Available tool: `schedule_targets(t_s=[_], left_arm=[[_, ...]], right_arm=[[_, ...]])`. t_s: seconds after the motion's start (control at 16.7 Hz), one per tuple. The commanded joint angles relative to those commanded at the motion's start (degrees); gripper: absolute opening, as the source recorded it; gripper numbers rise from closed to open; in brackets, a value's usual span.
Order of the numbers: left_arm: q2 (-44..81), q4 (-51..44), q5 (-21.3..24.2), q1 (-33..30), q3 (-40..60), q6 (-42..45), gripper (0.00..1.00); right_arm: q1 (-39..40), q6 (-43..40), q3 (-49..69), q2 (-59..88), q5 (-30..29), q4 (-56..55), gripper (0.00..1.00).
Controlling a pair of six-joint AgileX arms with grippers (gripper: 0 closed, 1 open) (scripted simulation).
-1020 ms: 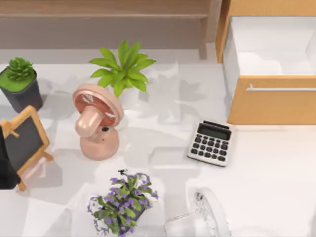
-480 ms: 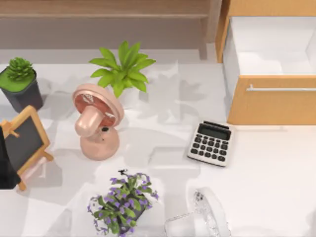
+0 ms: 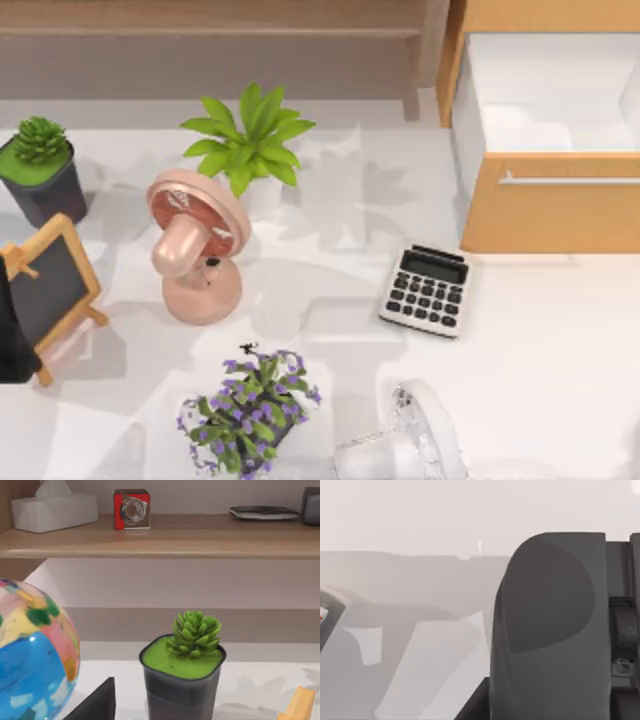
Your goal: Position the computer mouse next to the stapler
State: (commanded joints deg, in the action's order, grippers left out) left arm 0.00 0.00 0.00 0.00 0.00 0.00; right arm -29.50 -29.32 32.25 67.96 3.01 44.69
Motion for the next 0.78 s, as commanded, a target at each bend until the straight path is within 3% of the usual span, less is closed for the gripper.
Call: schedule_targets(t_s=[0.54, 0.78], left_arm=[[0.0, 0.0, 0.0, 0.0, 0.0, 0.0, 1.00], [0.0, 0.0, 0.0, 0.0, 0.0, 0.0, 1.00]], right_arm=[[0.0, 0.0, -2.2, 2.1, -0.2, 0.0, 0.00], [0.0, 0.0, -2.2, 2.1, -0.2, 0.0, 0.30]])
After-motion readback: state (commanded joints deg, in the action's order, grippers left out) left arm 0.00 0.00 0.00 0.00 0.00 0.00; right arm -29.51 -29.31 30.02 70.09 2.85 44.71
